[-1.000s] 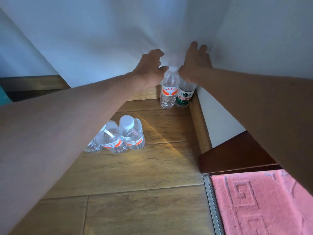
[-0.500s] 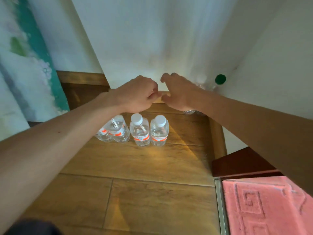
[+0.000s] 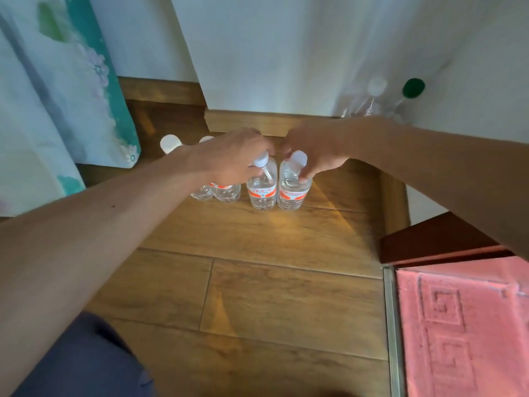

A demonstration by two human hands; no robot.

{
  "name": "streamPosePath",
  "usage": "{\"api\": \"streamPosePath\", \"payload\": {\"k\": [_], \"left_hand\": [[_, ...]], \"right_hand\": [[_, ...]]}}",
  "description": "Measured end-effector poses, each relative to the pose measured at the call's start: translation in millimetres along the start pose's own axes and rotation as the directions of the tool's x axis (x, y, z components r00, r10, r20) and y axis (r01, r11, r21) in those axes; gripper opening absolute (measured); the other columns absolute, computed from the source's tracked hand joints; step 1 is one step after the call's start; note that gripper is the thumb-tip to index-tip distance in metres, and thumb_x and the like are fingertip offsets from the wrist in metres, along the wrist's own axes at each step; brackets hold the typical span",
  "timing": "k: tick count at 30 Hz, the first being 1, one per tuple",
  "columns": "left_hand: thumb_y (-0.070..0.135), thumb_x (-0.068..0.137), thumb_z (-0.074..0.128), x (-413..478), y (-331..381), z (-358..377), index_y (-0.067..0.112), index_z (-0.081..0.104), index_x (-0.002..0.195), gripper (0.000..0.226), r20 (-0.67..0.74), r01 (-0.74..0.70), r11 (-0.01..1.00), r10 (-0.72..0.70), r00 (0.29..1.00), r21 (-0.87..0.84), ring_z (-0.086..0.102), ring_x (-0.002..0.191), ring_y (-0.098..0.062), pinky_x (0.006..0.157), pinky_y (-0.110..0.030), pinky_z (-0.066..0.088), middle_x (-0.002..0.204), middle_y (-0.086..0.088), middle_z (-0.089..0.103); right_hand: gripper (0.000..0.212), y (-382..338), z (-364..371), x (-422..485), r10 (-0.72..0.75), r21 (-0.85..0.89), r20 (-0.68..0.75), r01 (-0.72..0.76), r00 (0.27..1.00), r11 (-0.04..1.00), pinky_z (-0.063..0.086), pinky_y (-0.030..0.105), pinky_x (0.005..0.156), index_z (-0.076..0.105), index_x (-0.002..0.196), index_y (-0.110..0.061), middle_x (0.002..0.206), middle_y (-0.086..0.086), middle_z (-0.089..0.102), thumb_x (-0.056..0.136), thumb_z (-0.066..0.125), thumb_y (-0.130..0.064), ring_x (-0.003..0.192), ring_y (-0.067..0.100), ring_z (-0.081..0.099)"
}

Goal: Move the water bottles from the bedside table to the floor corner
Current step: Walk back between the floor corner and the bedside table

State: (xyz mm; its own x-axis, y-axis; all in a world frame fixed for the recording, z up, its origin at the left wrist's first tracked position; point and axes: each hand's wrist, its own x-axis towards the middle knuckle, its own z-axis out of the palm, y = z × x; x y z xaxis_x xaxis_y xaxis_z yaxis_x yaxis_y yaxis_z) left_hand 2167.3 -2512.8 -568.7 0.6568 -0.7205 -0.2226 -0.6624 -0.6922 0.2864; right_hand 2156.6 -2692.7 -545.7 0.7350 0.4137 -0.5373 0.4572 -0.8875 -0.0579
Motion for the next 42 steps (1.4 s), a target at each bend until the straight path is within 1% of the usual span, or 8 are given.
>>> {"api": "streamPosePath", "payload": {"k": [3, 10, 16, 23, 27, 30, 35, 42], "left_hand": [[0.010, 0.088, 0.066, 3.2, -2.7, 3.9, 0.013, 0.061, 0.114, 0.027, -0.024, 0.014, 1.000, -0.015, 1.000, -0.015, 0.054, 0.091, -0.021, 0.073, -0.028, 0.034, 0.099, -0.003, 0.055], [0.007, 0.089, 0.066, 12.0, -9.9, 6.2, 0.010, 0.062, 0.119, 0.031, -0.055, 0.029, 0.999, -0.031, 0.998, -0.035, 0.054, 0.100, -0.025, 0.077, -0.029, 0.036, 0.112, -0.012, 0.061], [0.003, 0.089, 0.063, 16.1, -12.9, 9.5, 0.006, 0.060, 0.124, 0.035, -0.113, 0.048, 0.997, -0.054, 0.992, -0.058, 0.056, 0.107, -0.030, 0.086, -0.036, 0.044, 0.119, -0.016, 0.061], [-0.003, 0.085, 0.066, 16.0, -8.2, 9.0, 0.003, 0.062, 0.117, 0.032, -0.126, 0.028, 0.999, -0.030, 0.992, -0.019, 0.056, 0.096, -0.031, 0.073, -0.034, 0.042, 0.106, -0.017, 0.058], [-0.003, 0.082, 0.070, 11.8, -3.1, 4.6, 0.004, 0.063, 0.113, 0.033, -0.116, 0.005, 1.000, -0.003, 0.993, 0.020, 0.056, 0.094, -0.028, 0.076, -0.039, 0.048, 0.105, -0.014, 0.058], [0.000, 0.083, 0.070, 10.6, -2.3, 2.4, 0.006, 0.062, 0.115, 0.033, -0.121, 0.015, 1.000, -0.013, 0.993, 0.016, 0.056, 0.096, -0.025, 0.076, -0.036, 0.048, 0.106, -0.011, 0.058], [0.003, 0.085, 0.069, 11.4, -3.4, 4.0, 0.007, 0.062, 0.116, 0.032, -0.124, 0.026, 1.000, -0.025, 0.992, 0.008, 0.051, 0.094, -0.021, 0.075, -0.030, 0.038, 0.103, -0.008, 0.054], [0.001, 0.084, 0.069, 16.0, -2.3, 5.5, 0.007, 0.062, 0.117, 0.034, -0.106, 0.030, 1.000, -0.029, 0.994, 0.008, 0.053, 0.096, -0.025, 0.076, -0.035, 0.043, 0.103, -0.010, 0.055]], "right_hand": [[0.057, 0.0, 2.8, 0.2, -0.007, -0.011, -0.035, 0.007, 0.999, 1.000, 0.044, 0.045, 0.102, 0.054, 0.132, -0.023, 0.136, 0.005, 0.051, 0.081, 0.077, -0.031, 0.126, 0.028, 0.047], [0.040, 6.9, 6.4, -2.7, -0.014, 0.071, -0.181, 0.027, 0.983, 0.997, 0.042, 0.033, 0.094, 0.062, 0.125, -0.017, 0.130, 0.003, 0.057, 0.087, 0.071, -0.025, 0.122, 0.026, 0.049], [0.038, 16.1, 7.6, -2.5, 0.051, 0.172, -0.220, -0.013, 0.974, 0.985, 0.038, 0.033, 0.099, 0.061, 0.127, -0.016, 0.136, 0.003, 0.053, 0.091, 0.067, -0.026, 0.128, 0.025, 0.044], [0.034, 21.6, 10.0, -2.1, 0.079, 0.219, -0.237, -0.026, 0.968, 0.975, 0.035, 0.027, 0.087, 0.064, 0.123, -0.016, 0.131, 0.004, 0.055, 0.091, 0.069, -0.023, 0.123, 0.026, 0.049], [0.035, 27.9, 11.5, -4.3, 0.091, 0.226, -0.246, -0.034, 0.965, 0.973, 0.032, 0.026, 0.087, 0.062, 0.124, -0.017, 0.132, 0.003, 0.052, 0.091, 0.068, -0.024, 0.124, 0.025, 0.046], [0.030, 32.5, 11.9, -3.5, 0.092, 0.232, -0.246, -0.034, 0.965, 0.972, 0.034, 0.027, 0.084, 0.065, 0.119, -0.018, 0.128, 0.003, 0.054, 0.089, 0.070, -0.021, 0.119, 0.024, 0.048], [0.026, 36.9, 10.7, -6.7, -0.015, 0.191, -0.218, 0.058, 0.976, 0.980, 0.037, 0.026, 0.084, 0.071, 0.108, -0.019, 0.110, -0.004, 0.065, 0.084, 0.072, -0.010, 0.106, 0.016, 0.054], [0.034, 33.5, 13.5, -12.3, -0.132, 0.146, -0.180, 0.159, 0.975, 0.976, 0.034, 0.022, 0.077, 0.071, 0.108, -0.025, 0.097, -0.014, 0.046, 0.084, 0.069, -0.002, 0.096, 0.010, 0.043]]}}
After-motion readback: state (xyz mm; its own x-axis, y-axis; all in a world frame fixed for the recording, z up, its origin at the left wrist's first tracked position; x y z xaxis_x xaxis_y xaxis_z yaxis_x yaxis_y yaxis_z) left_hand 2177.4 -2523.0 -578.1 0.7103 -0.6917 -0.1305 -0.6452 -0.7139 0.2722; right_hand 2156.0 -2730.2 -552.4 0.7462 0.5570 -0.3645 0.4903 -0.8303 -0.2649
